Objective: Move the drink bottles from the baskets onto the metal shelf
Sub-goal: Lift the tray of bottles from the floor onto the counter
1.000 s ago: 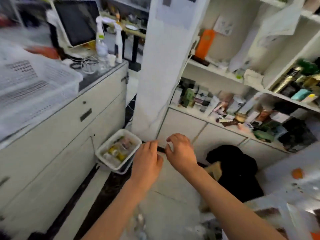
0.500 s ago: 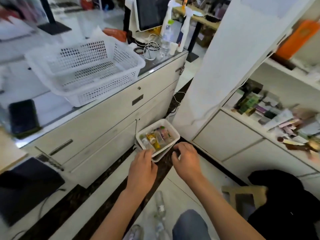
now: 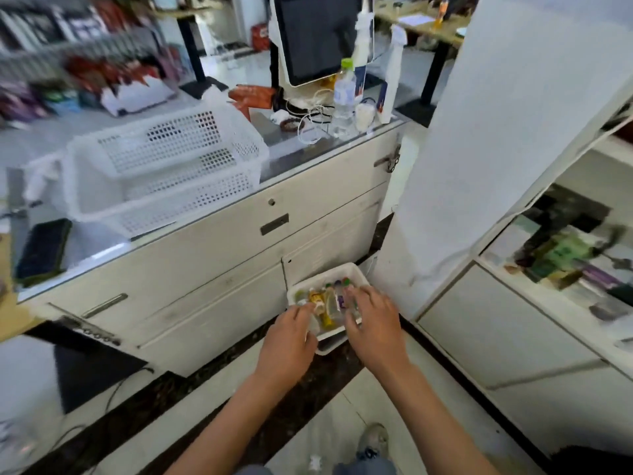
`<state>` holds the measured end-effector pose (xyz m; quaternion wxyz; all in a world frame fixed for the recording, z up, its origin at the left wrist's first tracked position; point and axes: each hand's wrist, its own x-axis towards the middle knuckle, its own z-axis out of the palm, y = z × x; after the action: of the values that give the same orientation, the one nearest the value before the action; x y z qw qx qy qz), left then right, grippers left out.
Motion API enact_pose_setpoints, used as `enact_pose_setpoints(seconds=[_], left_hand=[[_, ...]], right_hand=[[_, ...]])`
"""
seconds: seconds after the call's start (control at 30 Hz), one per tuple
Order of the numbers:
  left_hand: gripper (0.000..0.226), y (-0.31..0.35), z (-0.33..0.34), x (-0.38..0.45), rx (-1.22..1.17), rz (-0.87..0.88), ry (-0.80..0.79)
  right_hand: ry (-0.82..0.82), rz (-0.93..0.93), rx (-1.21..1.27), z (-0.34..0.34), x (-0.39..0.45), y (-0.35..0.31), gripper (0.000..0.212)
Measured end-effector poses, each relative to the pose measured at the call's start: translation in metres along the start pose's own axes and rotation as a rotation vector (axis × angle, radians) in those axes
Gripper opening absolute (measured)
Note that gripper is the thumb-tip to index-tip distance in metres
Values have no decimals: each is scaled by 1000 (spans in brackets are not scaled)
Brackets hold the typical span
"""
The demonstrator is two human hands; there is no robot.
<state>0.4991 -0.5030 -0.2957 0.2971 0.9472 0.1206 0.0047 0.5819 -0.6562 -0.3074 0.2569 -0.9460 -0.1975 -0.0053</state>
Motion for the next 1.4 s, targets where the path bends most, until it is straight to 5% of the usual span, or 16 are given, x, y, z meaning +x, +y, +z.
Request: enact_pose_setpoints(seconds=[0.47, 0.73, 0.93, 1.2, 1.4], left_hand=[[52, 48, 46, 102, -145, -150, 46], [46, -25, 65, 195, -187, -184, 18], [55, -86, 104, 257, -115, -246, -175], [59, -145, 198, 328, -18, -350, -379], [57, -219, 309, 331, -76, -637, -406]], right_hand=[[-123, -82, 87, 7, 91, 86, 51], [-296, -42, -52, 81, 169, 79, 69], [-434, 39, -65, 140, 223, 95, 71], [-567, 150, -60, 205, 281, 191, 87], [-734, 150, -102, 299, 292, 299, 109]])
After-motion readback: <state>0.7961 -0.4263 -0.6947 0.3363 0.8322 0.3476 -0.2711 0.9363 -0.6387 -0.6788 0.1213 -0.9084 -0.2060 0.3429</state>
